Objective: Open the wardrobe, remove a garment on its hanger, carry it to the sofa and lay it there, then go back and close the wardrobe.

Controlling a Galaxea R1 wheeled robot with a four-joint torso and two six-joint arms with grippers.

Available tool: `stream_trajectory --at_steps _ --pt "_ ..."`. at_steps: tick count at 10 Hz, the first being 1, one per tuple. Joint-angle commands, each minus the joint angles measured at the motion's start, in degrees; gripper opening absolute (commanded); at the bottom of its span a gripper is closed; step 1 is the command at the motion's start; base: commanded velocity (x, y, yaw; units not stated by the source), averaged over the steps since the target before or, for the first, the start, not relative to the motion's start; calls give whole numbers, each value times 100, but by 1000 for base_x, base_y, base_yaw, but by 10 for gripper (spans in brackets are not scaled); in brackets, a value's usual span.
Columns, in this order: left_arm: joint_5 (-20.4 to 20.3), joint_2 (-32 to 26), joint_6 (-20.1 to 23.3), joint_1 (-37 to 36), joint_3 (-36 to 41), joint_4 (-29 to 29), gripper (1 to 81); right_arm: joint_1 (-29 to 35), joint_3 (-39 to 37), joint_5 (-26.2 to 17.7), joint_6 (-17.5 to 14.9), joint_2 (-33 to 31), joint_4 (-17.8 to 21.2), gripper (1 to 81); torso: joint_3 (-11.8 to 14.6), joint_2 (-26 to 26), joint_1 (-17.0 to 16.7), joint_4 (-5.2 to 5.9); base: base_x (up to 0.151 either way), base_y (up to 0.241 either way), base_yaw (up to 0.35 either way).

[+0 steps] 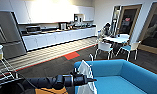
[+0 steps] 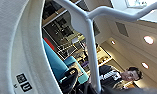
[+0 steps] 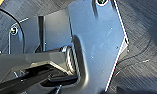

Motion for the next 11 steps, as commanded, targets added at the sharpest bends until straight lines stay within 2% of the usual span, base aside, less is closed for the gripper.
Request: stream_trajectory --at_steps 1,8,11 --pt "-239 28 135 -908 232 167 10 152 -2 -322 -13 23 31 811 0 0 0 0 0 0 -184" --pt "-160 1 127 -909 241 150 10 151 7 -322 -13 23 31 811 0 0 0 0 0 0 -186" --pt "-160 -8 135 -909 241 150 10 169 7 -330 -13 40 31 811 0 0 0 0 0 0 -74"
